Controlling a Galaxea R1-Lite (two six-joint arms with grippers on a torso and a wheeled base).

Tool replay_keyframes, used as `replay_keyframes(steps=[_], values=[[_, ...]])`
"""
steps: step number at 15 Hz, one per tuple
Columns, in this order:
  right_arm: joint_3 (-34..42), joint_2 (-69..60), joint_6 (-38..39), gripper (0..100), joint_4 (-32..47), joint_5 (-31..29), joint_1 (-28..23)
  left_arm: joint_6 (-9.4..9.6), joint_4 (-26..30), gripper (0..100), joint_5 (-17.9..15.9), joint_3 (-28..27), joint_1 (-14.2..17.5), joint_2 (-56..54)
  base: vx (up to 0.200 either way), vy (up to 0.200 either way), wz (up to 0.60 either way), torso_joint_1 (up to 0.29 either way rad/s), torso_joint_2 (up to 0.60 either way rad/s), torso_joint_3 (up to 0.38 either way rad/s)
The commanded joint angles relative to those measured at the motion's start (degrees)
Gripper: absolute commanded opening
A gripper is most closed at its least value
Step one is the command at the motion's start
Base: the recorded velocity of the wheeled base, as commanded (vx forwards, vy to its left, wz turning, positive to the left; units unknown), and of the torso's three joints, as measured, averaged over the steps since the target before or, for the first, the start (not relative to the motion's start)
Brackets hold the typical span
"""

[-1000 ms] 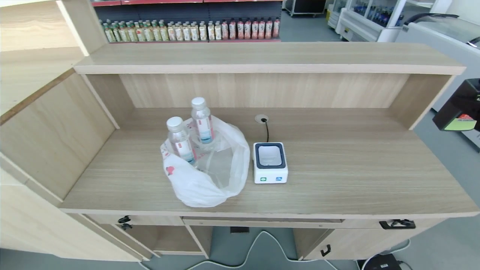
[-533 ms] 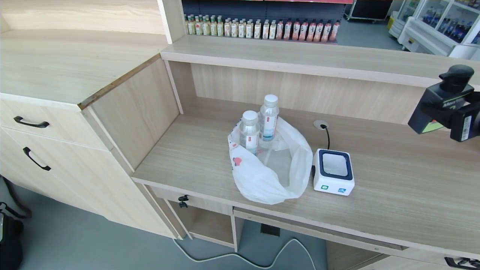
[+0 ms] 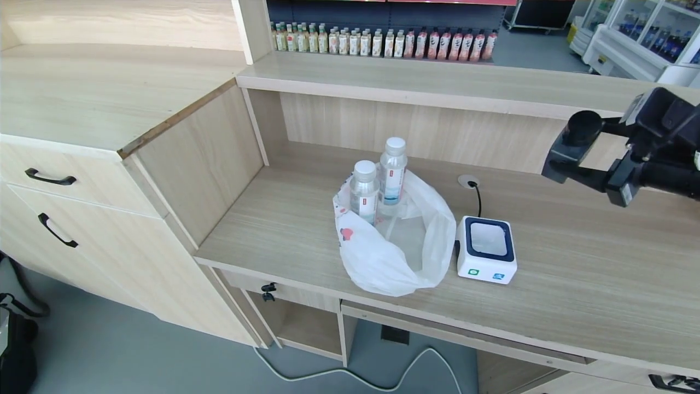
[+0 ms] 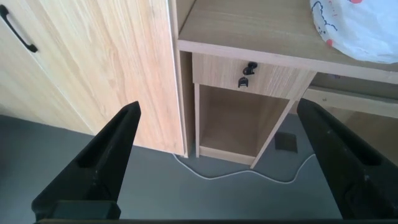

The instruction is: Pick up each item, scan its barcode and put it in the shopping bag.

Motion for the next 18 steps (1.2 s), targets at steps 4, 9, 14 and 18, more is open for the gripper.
replay_keyframes(steps=[4, 9, 14, 18], values=[[-0.20, 5.02, -16.50, 0, -0.04, 3.39, 0.75, 0.02, 0.07, 100, -0.01, -0.09, -0.04, -0.02, 0.000, 0.000, 0.00, 0.000, 0.00, 0.000], [-0.37, 8.36, -30.39, 0, -0.12, 11.22, 0.13, 0.02, -0.02, 100, -0.01, 0.00, 0.05, -0.02, 0.000, 0.000, 0.00, 0.000, 0.00, 0.000], [1.12, 10.39, -42.78, 0, 0.23, 15.00, -3.29, 0.02, -0.02, 100, -0.01, 0.00, 0.05, -0.02, 0.000, 0.000, 0.00, 0.000, 0.00, 0.000], [3.58, 11.62, -46.47, 0, 0.31, 17.98, -5.14, 0.02, -0.02, 100, -0.01, 0.00, 0.05, -0.02, 0.000, 0.000, 0.00, 0.000, 0.00, 0.000]])
